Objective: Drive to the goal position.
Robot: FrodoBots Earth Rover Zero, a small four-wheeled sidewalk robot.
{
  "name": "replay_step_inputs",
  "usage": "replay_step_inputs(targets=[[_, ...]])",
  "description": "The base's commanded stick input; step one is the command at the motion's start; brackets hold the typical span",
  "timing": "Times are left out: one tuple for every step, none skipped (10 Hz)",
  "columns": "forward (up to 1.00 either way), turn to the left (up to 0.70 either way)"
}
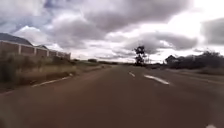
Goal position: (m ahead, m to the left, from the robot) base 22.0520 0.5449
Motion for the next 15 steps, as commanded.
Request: replay_step_inputs(targets=[[0.70, 0.03], [0.70, 0.03], [0.70, 0.03], [0.70, 0.03], [0.70, 0.03], [0.70, 0.03], [0.70, 0.03], [0.70, 0.03], [0.70, 0.03], [0.70, 0.03], [0.70, 0.03], [0.70, 0.03], [0.70, 0.03], [0.70, 0.03], [0.70, 0.03]])
